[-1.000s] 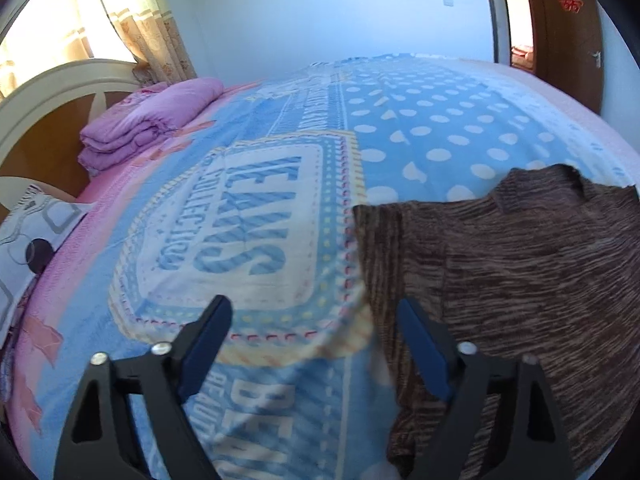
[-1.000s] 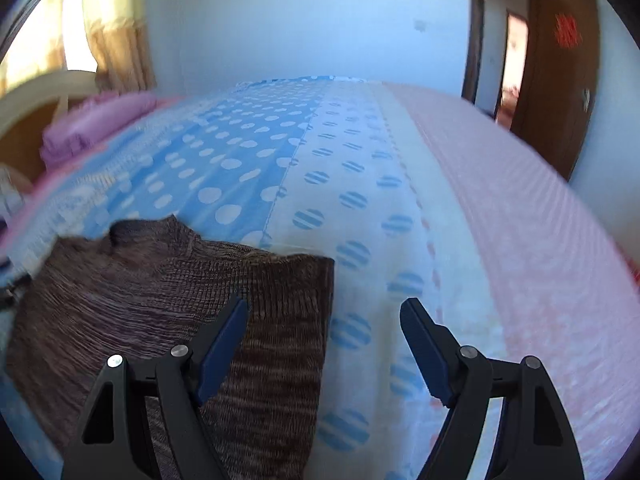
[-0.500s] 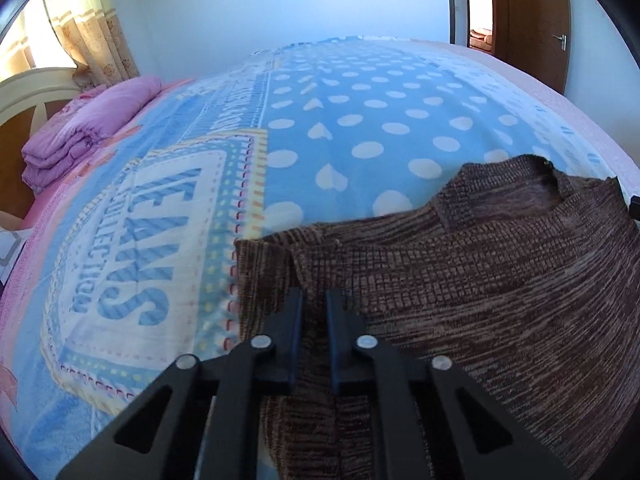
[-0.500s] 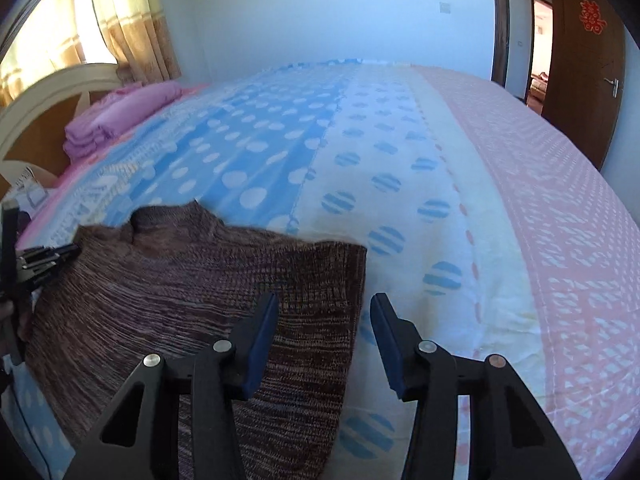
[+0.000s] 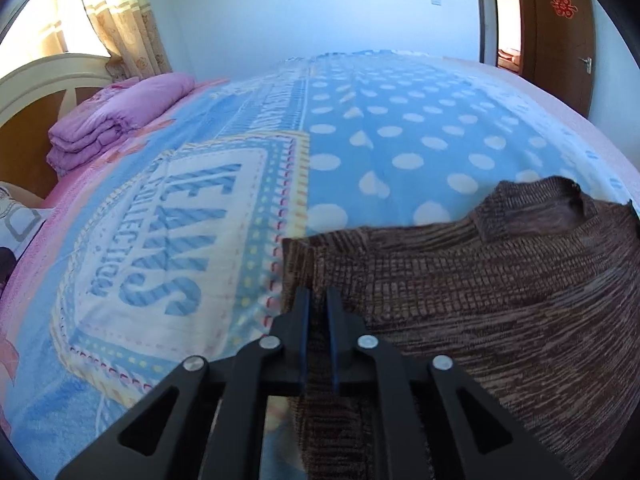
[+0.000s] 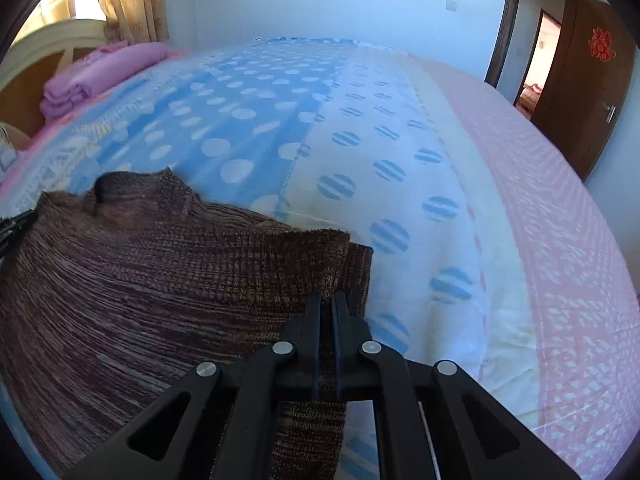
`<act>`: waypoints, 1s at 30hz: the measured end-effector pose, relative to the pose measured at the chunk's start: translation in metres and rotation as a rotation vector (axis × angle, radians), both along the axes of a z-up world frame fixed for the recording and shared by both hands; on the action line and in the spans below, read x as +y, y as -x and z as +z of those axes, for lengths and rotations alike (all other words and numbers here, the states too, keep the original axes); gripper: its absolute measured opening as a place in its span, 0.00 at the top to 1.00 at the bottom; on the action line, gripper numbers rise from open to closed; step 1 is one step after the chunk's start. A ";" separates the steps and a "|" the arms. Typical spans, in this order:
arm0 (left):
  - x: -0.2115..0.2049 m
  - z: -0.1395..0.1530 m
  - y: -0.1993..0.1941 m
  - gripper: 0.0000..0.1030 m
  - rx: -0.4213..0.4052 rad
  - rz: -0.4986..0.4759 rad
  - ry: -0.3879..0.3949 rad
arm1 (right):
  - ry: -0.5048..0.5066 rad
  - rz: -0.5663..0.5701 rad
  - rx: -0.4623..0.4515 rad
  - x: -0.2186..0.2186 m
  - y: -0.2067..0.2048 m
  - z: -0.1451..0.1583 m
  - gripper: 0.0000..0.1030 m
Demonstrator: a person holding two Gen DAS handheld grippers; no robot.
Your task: Fold small clothes
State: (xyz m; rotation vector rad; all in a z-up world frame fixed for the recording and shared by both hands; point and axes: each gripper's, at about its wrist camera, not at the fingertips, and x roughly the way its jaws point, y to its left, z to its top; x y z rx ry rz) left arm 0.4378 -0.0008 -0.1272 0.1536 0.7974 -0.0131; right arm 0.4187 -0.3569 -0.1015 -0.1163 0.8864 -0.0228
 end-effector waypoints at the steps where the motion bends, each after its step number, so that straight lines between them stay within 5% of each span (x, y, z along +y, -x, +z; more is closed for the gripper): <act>1: 0.002 0.003 0.003 0.61 -0.007 0.011 0.002 | 0.025 -0.011 -0.019 0.003 0.005 0.005 0.80; 3: 0.008 0.009 0.013 0.31 -0.034 0.058 0.002 | 0.018 0.027 -0.062 0.015 0.016 0.019 0.71; 4: 0.011 0.011 0.018 0.29 -0.043 0.067 0.010 | 0.000 0.067 -0.069 0.024 0.020 0.024 0.71; 7: 0.013 0.011 0.035 0.29 -0.032 0.069 0.019 | -0.112 0.241 -0.027 0.063 0.026 0.031 0.71; 11: 0.009 -0.006 0.041 0.25 0.008 0.103 -0.059 | -0.207 0.316 0.099 0.106 0.011 0.008 0.78; 14: 0.017 -0.006 0.043 0.17 -0.011 0.141 -0.042 | -0.129 0.292 0.102 0.125 -0.002 -0.013 0.81; 23: 0.047 -0.009 0.047 0.13 -0.014 0.191 0.146 | -0.159 0.176 0.078 0.126 -0.049 -0.015 0.85; 27: 0.066 -0.010 0.053 0.13 -0.024 0.224 0.258 | -0.139 0.164 0.004 0.131 -0.019 0.011 0.83; 30: 0.072 -0.009 0.059 0.13 -0.033 0.248 0.291 | -0.201 0.267 0.011 0.147 0.008 0.021 0.81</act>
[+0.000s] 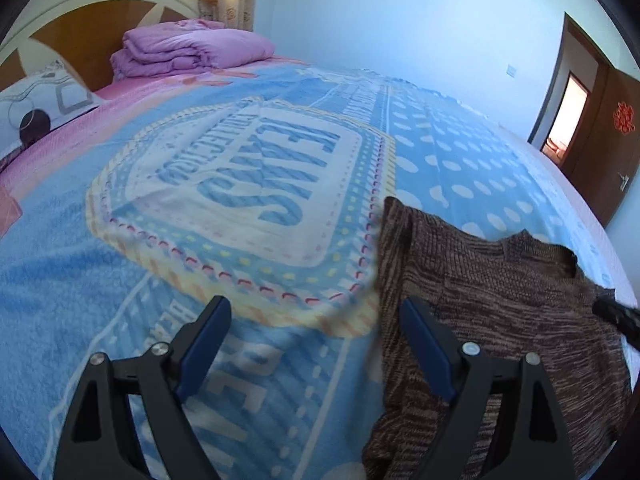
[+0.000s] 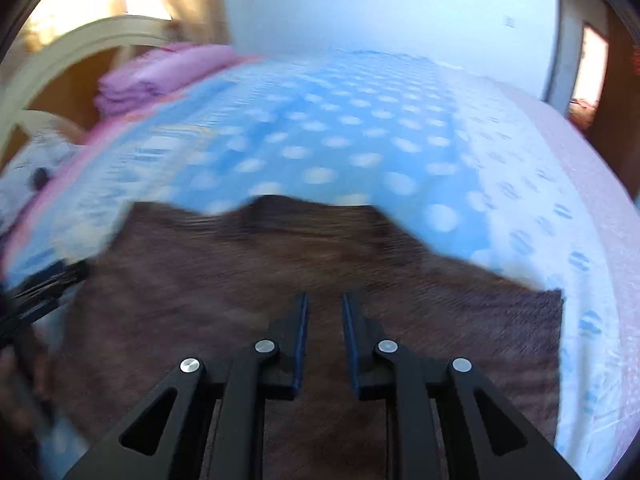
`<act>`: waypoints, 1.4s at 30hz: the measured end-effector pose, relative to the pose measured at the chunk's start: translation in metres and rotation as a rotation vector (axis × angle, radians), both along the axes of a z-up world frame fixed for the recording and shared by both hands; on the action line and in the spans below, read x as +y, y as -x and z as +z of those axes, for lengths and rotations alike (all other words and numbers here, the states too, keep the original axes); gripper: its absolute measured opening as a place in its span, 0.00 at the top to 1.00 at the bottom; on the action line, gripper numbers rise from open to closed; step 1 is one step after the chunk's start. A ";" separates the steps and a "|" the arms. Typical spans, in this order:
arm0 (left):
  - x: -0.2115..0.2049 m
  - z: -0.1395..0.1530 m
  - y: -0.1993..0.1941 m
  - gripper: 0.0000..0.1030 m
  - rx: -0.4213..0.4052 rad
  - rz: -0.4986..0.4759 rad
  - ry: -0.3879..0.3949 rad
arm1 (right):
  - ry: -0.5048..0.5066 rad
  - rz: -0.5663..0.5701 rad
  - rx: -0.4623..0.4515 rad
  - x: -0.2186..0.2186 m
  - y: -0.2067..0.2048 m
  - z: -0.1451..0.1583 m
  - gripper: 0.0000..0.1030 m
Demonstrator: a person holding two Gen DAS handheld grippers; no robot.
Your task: Fold small clothes
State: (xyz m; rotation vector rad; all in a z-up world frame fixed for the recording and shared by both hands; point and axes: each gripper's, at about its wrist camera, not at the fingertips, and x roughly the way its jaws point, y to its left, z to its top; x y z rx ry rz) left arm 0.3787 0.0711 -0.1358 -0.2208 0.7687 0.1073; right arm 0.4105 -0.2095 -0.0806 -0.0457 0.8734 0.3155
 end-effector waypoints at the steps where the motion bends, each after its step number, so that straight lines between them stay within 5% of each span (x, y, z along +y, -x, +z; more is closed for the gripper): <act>1: 0.000 0.000 0.003 0.13 0.002 -0.006 0.003 | 0.006 0.047 0.007 0.011 0.010 -0.002 0.81; 5: -0.005 0.003 0.021 0.10 -0.013 -0.008 -0.044 | 0.077 0.132 0.060 0.041 0.024 -0.029 0.81; 12: -0.023 -0.003 0.015 0.00 0.042 -0.067 -0.140 | 0.038 0.023 0.051 0.044 -0.014 -0.032 0.81; 22: -0.024 -0.006 0.014 0.00 0.061 -0.077 -0.137 | 0.026 -0.048 0.060 0.051 -0.064 -0.037 0.80; 26: -0.023 -0.007 0.013 0.00 0.059 -0.076 -0.130 | 0.042 -0.064 -0.031 0.060 -0.052 -0.022 0.78; 28: -0.023 -0.008 0.011 0.00 0.066 -0.078 -0.122 | 0.133 -0.007 0.025 0.075 -0.057 -0.040 0.77; 30: -0.022 -0.008 0.011 0.00 0.068 -0.079 -0.117 | 0.207 0.007 -0.023 0.084 -0.054 -0.039 0.74; 35: -0.020 -0.008 0.011 0.00 0.068 -0.081 -0.102 | 0.144 -0.003 -0.024 0.086 -0.032 -0.023 0.73; 37: -0.018 -0.007 0.012 0.00 0.066 -0.081 -0.093 | 0.133 0.032 -0.054 0.088 -0.007 -0.015 0.66; 39: -0.018 -0.007 0.013 0.00 0.066 -0.081 -0.090 | 0.127 0.076 -0.071 0.090 0.019 -0.013 0.45; 42: -0.018 -0.008 0.013 0.00 0.064 -0.082 -0.087 | 0.210 0.160 -0.059 0.104 0.045 -0.032 0.43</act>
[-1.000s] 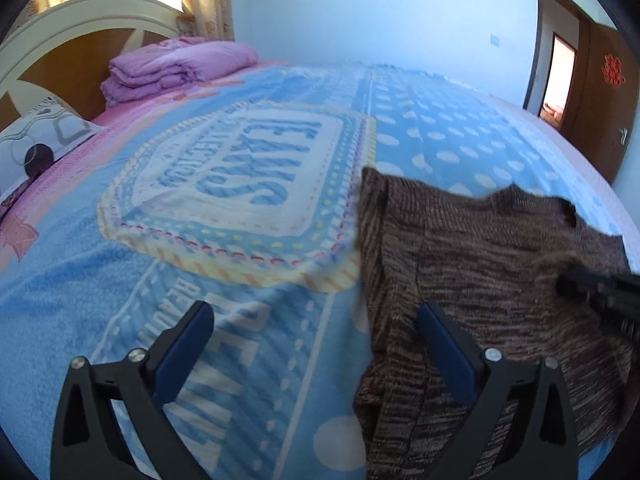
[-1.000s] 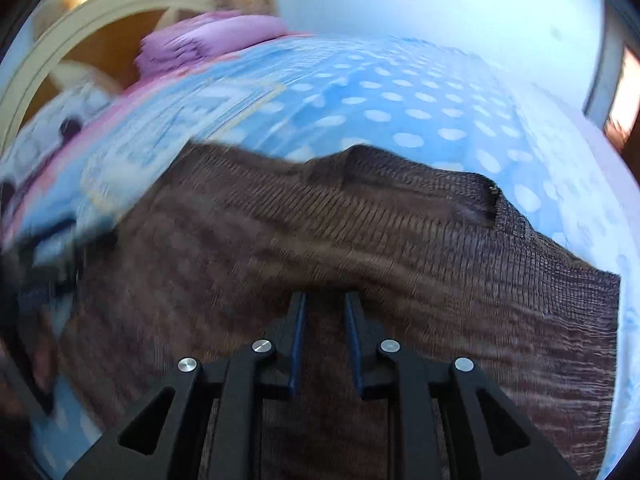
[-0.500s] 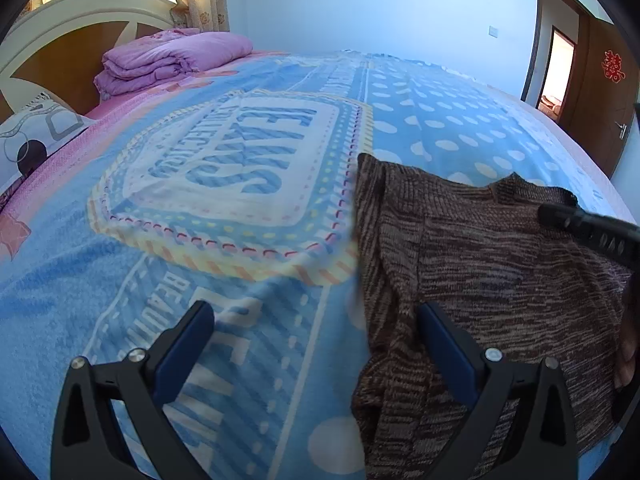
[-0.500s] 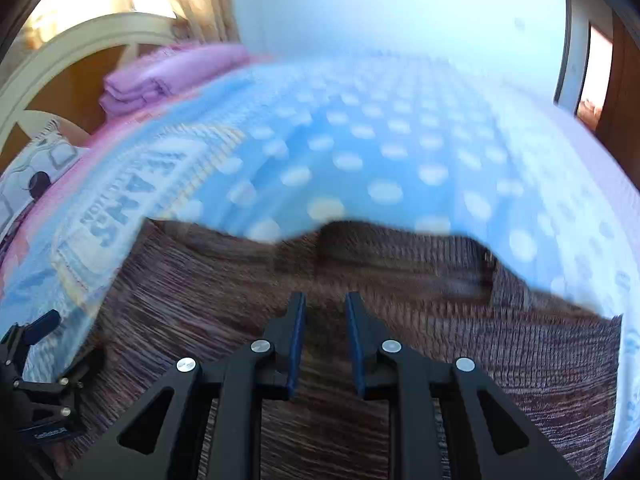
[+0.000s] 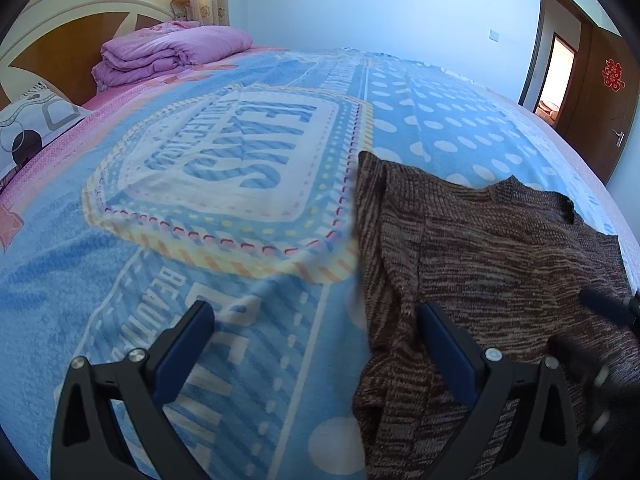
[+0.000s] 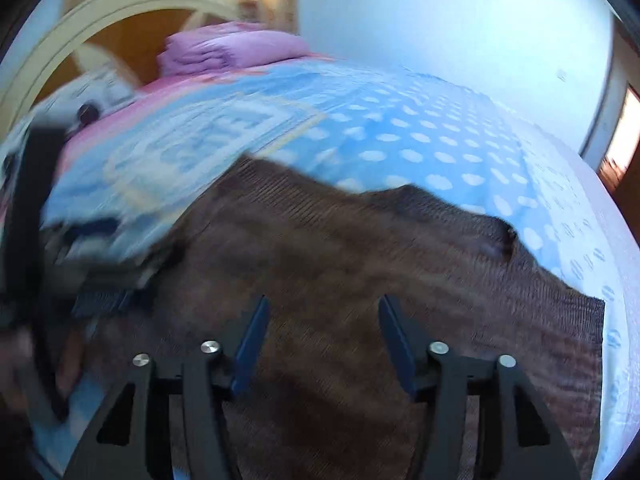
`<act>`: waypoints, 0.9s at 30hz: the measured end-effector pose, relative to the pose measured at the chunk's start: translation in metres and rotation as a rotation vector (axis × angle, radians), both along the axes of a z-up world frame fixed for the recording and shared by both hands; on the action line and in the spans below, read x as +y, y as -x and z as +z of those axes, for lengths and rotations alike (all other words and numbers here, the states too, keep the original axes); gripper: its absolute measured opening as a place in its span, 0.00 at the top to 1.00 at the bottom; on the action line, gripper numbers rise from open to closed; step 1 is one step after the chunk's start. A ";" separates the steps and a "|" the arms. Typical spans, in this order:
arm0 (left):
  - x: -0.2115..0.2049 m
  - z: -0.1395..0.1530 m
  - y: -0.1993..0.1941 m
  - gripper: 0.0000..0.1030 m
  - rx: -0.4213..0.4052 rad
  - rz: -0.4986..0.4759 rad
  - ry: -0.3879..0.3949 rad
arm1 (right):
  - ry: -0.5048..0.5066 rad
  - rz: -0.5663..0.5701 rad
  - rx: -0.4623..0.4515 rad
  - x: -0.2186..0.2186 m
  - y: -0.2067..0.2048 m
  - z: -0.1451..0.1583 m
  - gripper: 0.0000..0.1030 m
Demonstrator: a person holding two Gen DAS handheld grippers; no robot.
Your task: Fold small clothes
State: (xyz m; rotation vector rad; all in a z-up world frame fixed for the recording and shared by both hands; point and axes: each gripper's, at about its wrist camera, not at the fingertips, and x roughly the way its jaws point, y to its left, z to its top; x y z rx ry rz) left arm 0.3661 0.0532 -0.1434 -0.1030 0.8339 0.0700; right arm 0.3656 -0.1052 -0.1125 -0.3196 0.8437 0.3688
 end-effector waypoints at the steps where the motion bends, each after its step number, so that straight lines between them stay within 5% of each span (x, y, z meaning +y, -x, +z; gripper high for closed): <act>1: 0.001 0.001 0.001 0.00 -0.003 0.004 0.002 | 0.026 0.004 0.004 0.004 0.000 -0.009 0.43; 6: 0.007 0.016 0.020 0.00 -0.078 0.033 0.017 | -0.172 -0.045 0.028 -0.039 0.012 0.010 0.43; 11: -0.012 0.033 0.032 0.00 -0.152 -0.033 -0.074 | -0.140 -0.126 -0.023 -0.089 0.003 0.028 0.48; 14: -0.024 0.038 0.021 0.00 -0.149 -0.050 -0.102 | -0.150 -0.205 0.001 -0.114 -0.029 0.028 0.69; 20: -0.034 0.027 -0.006 0.00 -0.113 -0.038 -0.192 | -0.139 -0.102 0.006 -0.098 -0.069 0.024 0.69; 24: -0.014 0.014 -0.010 0.00 -0.072 -0.016 -0.074 | -0.098 -0.048 0.048 -0.081 -0.089 0.015 0.70; 27: -0.001 0.014 -0.006 0.00 -0.087 -0.003 0.013 | -0.080 -0.031 0.092 -0.078 -0.098 0.001 0.90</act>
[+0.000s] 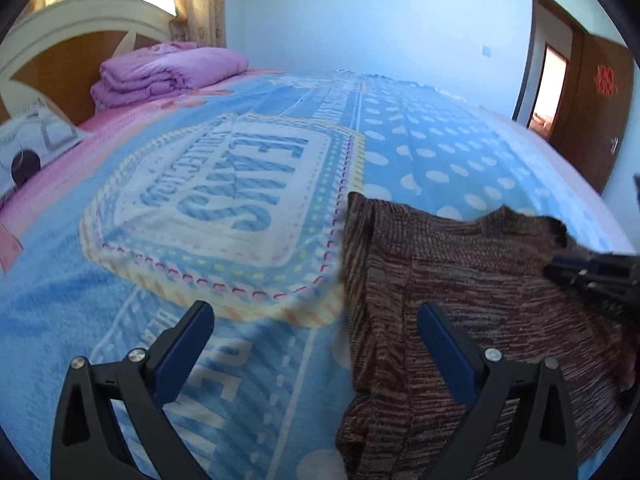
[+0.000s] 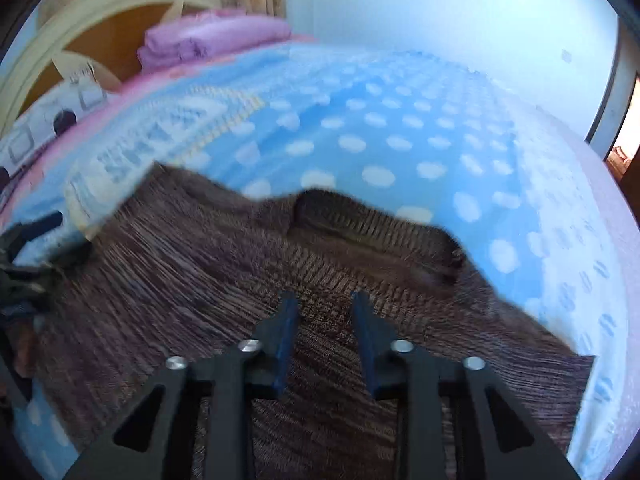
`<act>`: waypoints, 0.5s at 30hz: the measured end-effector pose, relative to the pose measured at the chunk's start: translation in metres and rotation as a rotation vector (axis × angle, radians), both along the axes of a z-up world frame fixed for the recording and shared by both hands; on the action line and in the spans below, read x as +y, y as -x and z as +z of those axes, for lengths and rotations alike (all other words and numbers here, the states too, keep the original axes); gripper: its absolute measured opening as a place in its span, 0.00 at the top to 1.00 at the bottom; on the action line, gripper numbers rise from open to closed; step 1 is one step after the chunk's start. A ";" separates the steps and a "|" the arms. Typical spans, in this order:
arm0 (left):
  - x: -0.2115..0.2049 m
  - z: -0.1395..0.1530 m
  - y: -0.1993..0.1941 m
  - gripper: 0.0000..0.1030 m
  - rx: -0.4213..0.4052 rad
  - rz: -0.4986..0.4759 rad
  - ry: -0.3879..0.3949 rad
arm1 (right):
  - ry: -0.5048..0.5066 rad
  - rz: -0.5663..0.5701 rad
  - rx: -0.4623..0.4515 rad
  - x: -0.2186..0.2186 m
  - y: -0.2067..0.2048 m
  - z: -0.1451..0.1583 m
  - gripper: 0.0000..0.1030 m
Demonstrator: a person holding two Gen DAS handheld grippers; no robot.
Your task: Fold small clothes
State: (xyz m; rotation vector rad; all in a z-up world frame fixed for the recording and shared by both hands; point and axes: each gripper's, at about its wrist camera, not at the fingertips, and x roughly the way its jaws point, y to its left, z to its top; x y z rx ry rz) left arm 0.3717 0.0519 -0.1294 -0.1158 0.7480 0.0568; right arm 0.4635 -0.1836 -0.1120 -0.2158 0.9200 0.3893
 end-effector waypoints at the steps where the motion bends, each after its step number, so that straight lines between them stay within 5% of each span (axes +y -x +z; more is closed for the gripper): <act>1: 0.002 -0.001 0.001 0.00 0.002 -0.002 0.018 | 0.002 0.006 -0.012 0.000 0.001 0.001 0.97; 10: -0.011 -0.004 -0.002 0.00 0.015 -0.025 -0.041 | 0.053 -0.059 -0.047 0.008 -0.006 -0.003 0.98; 15: 0.008 0.004 0.020 0.00 0.000 0.021 0.029 | -0.085 -0.090 -0.031 -0.021 0.039 0.025 0.96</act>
